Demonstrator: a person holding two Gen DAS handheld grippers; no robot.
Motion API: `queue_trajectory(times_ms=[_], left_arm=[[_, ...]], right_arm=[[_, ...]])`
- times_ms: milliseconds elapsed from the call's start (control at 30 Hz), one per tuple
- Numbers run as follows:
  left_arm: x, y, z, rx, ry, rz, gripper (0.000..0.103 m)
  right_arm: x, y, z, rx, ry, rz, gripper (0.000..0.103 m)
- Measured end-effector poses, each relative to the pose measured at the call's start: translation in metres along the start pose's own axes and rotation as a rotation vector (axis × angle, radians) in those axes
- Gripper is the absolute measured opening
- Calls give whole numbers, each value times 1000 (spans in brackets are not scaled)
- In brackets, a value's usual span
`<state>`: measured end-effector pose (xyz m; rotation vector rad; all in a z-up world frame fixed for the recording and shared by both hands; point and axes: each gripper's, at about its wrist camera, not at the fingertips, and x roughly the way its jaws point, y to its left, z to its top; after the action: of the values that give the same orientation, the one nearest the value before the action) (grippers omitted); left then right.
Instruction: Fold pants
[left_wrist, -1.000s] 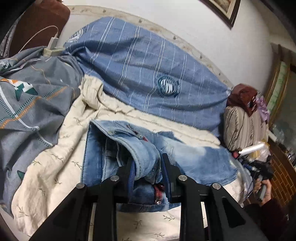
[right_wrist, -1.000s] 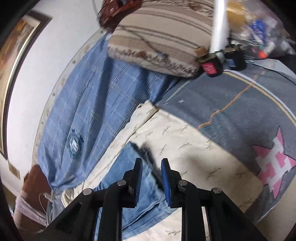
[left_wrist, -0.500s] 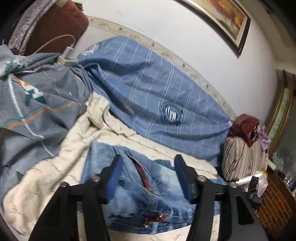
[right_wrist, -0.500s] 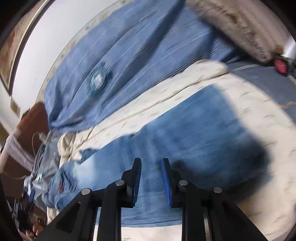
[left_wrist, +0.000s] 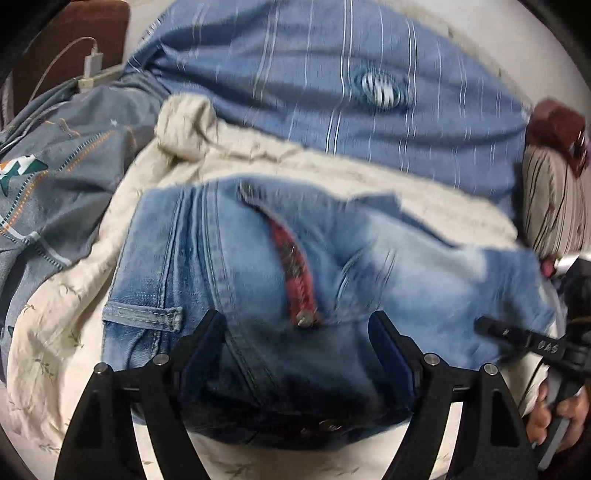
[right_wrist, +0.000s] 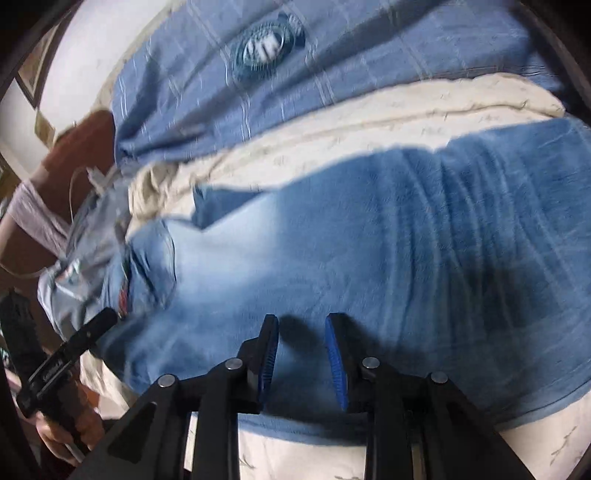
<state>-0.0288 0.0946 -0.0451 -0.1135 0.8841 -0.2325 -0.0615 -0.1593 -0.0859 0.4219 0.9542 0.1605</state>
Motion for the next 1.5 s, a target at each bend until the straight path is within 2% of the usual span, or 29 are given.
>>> queue_trajectory(times_ms=[167, 367, 567, 700, 767, 867, 933, 1033, 1133, 1233, 1300, 1400, 1500], left_arm=[[9, 1, -10, 72, 105, -12, 81], [9, 3, -20, 118, 154, -33, 81], [9, 0, -19, 128, 158, -38, 81], [-7, 7, -11, 64, 74, -104, 81], [-21, 11, -8, 25, -6, -156, 82], [-35, 9, -4, -3, -105, -176, 82], [-35, -4, -2, 15, -128, -175, 82], [-28, -36, 0, 97, -141, -164, 82], [-14, -64, 1, 170, -99, -168, 83], [6, -93, -2, 227, -5, -171, 83], [17, -109, -6, 272, 39, -162, 83], [34, -123, -13, 310, 133, -155, 83], [43, -131, -19, 356, 166, -113, 84]], right_arm=[[-2, 1, -8, -72, 57, 17, 31], [-3, -12, -14, -59, 145, 133, 31], [-1, -25, -10, 1, 178, 222, 31], [-6, -21, -8, -8, 183, 214, 30], [-14, -25, -6, 7, 161, 211, 30], [-32, -36, 2, 43, 72, 184, 30], [-48, -50, 11, 86, -24, 168, 30], [-76, -78, 26, 165, -174, 125, 33], [-96, -115, 32, 288, -260, 53, 66], [-110, -150, 27, 417, -295, 32, 66], [-114, -167, 21, 467, -283, -26, 66], [-108, -182, 13, 490, -210, -65, 65], [-102, -187, 5, 426, -141, -66, 63]])
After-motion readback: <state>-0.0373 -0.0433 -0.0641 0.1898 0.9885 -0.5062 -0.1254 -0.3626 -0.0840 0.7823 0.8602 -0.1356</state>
